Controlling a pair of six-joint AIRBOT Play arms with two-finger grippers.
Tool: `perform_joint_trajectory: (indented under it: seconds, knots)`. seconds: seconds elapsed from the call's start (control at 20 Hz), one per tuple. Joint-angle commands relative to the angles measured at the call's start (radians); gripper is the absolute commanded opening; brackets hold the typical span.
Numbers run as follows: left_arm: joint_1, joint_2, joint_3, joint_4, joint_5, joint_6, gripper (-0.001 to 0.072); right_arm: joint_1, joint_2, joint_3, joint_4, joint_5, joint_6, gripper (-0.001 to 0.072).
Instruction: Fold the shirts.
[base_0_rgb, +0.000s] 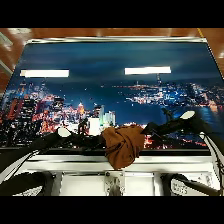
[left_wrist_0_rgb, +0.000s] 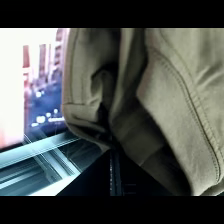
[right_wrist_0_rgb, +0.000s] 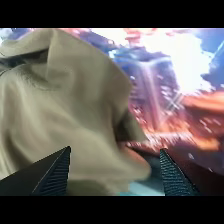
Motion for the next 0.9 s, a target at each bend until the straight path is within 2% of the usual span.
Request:
perform_joint_trajectory:
  seconds: [0.0, 0.05, 0.1, 0.25, 0.45, 0.65, 0.85]
  knots:
    - [0.001, 0.006, 0.001, 0.0, -0.002, 0.002, 0.0035, 0.099, -0.056, -0.013, 0.041, -0.103, -0.025, 0.0505]
    - [0.002, 0.012, 0.001, 0.001, -0.001, 0.002, 0.0035, 0.108, -0.055, -0.012, 0.041, -0.126, -0.025, 0.0248]
    - [0.007, 0.02, 0.001, 0.018, 0.0, 0.002, 0.0035, 0.108, -0.051, -0.002, 0.04, -0.131, -0.026, 0.007]
    - [0.083, 0.076, 0.017, 0.128, -0.04, 0.016, 0.0034, 0.101, -0.003, 0.086, 0.011, -0.086, -0.093, 0.0062]
    - [0.359, 0.273, 0.177, 0.285, -0.174, 0.016, 0.0033, 0.101, 0.159, 0.303, -0.023, -0.048, -0.146, 0.0062]
    - [0.576, 0.505, 0.567, 0.324, -0.185, 0.05, 0.0034, 0.103, 0.345, 0.604, 0.003, -0.069, -0.146, 0.0063]
    - [0.636, 0.566, 0.959, 0.366, -0.208, 0.049, 0.0034, 0.102, 0.485, 0.831, 0.012, -0.174, -0.078, 0.0062]
